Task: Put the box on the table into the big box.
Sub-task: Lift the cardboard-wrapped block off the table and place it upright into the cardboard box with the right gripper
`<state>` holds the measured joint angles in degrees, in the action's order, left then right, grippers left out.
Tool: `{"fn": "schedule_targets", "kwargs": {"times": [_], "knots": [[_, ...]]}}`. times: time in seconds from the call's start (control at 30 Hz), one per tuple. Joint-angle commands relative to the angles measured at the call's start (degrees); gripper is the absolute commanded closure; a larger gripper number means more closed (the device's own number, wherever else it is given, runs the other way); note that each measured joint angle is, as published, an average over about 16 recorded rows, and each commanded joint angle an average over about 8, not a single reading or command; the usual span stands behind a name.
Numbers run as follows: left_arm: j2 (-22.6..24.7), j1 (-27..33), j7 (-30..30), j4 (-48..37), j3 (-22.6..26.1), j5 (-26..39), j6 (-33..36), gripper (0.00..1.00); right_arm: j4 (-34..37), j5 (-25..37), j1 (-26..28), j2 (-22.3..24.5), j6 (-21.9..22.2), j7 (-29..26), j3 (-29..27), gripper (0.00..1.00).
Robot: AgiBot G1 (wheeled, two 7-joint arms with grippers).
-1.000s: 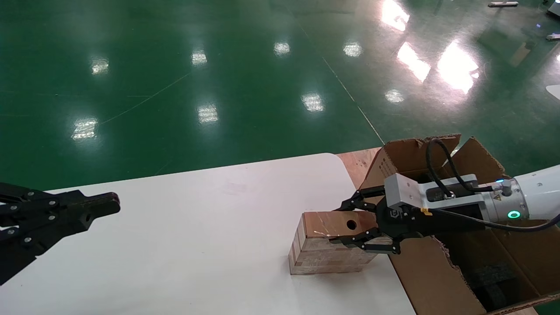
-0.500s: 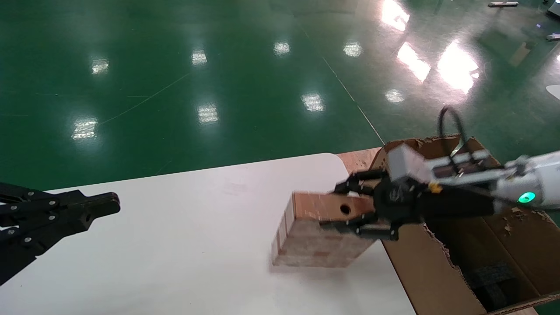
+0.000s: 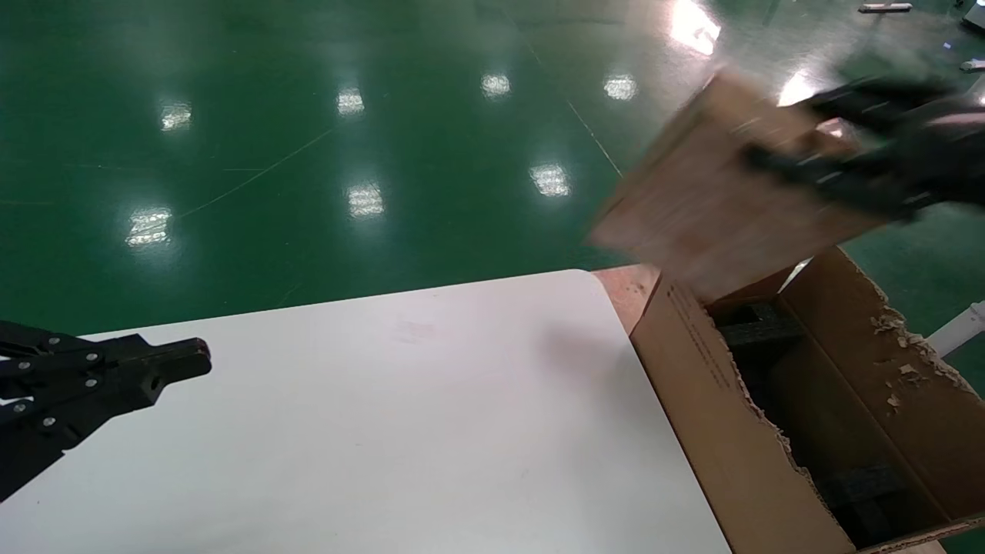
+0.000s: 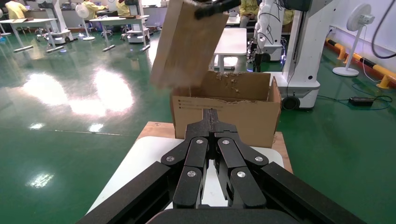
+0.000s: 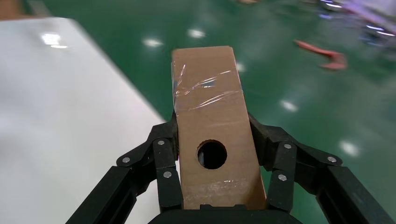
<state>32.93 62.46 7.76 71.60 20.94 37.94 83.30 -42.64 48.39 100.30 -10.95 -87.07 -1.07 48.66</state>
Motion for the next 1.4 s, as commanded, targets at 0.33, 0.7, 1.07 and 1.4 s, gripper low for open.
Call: {"fn": "schedule_targets", "kwargs": {"times": [0.33, 0.7, 1.07, 1.4], "knots": [[0.00, 0.00, 0.00, 0.00, 0.00, 0.00, 0.00, 1.00, 12.07, 4.93, 1.58, 7.57, 1.25, -1.16, 0.44, 1.00], [0.00, 0.00, 0.00, 0.00, 0.01, 0.00, 0.00, 1.00, 30.37, -2.09, -6.56, 3.93, 1.43, 8.47, 2.78, 1.00], [0.00, 0.00, 0.00, 0.00, 0.01, -0.01, 0.00, 1.00, 49.09, -10.92, -16.11, -4.07, 0.45, 16.68, -1.85, 1.00], [0.00, 0.00, -0.01, 0.00, 0.01, -0.01, 0.00, 1.00, 63.45, -15.66, -21.74, -8.53, -2.45, 21.43, -7.56, 1.00]]}}
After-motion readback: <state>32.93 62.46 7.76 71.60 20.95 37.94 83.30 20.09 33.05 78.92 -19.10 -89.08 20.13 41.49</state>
